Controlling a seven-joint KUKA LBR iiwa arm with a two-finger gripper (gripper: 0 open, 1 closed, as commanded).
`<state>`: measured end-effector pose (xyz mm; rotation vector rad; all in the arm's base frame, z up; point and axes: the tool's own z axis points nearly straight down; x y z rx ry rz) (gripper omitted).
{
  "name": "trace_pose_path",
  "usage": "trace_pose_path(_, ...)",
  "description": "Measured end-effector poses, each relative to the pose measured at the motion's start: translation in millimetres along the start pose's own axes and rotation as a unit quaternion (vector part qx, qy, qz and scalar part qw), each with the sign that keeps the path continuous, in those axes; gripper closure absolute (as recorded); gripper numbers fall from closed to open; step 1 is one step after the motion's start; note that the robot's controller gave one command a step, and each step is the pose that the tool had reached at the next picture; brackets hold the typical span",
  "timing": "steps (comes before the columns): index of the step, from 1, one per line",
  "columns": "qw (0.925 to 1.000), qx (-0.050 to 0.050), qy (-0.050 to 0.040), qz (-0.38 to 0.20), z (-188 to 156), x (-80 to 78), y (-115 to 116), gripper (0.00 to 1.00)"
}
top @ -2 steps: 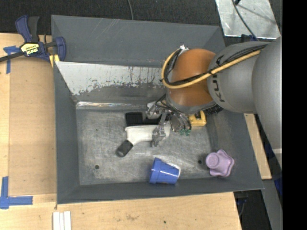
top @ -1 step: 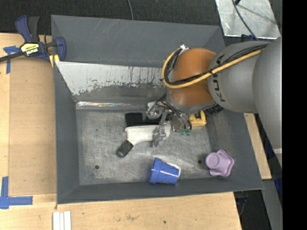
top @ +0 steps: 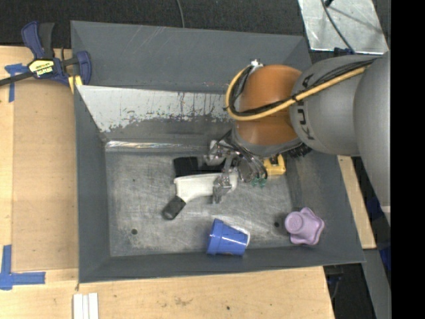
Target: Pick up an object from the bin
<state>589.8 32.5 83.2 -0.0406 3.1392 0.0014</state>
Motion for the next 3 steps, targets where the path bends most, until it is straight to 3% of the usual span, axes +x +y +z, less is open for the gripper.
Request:
trace_pose_path(1,1.0000,0.000,0.0029,0.000,-13.3,1.1,-0.2,1.00)
trace_pose_path(3,1.0000,0.000,-0.0021,0.000,-37.9,-0.8,-0.2,1.00)
